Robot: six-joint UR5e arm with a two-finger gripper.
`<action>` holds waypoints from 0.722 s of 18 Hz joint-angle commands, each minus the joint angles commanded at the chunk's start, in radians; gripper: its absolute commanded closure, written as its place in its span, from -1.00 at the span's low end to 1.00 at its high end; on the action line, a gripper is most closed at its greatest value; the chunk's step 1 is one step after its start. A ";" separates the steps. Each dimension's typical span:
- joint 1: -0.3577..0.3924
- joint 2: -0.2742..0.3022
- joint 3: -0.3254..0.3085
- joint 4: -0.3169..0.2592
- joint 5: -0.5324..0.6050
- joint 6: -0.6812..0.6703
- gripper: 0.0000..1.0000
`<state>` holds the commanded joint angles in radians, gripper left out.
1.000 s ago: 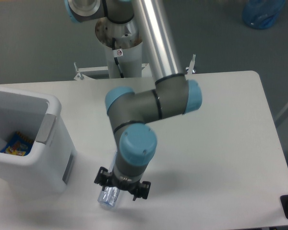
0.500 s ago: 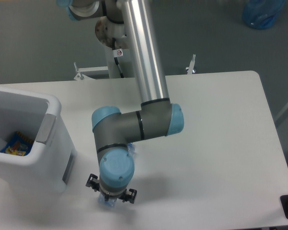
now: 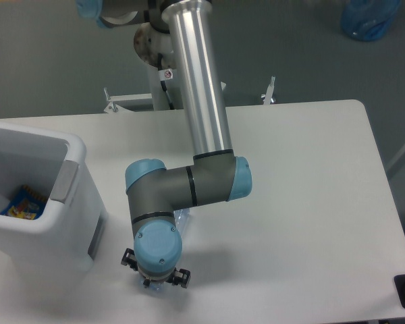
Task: Place the trash in the trash can
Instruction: 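Lower the gripper and close it around the water bottle, then lift the bottle and carry it over the trash bin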
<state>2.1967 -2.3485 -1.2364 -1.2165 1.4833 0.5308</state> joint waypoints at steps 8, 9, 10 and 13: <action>0.002 0.026 0.005 0.000 -0.008 -0.012 0.44; 0.002 0.029 0.008 0.002 -0.008 -0.012 0.44; 0.002 0.034 0.011 0.002 -0.008 -0.012 0.44; 0.011 0.070 0.017 0.008 -0.017 -0.011 0.44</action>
<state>2.2074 -2.2781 -1.2195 -1.2088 1.4665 0.5200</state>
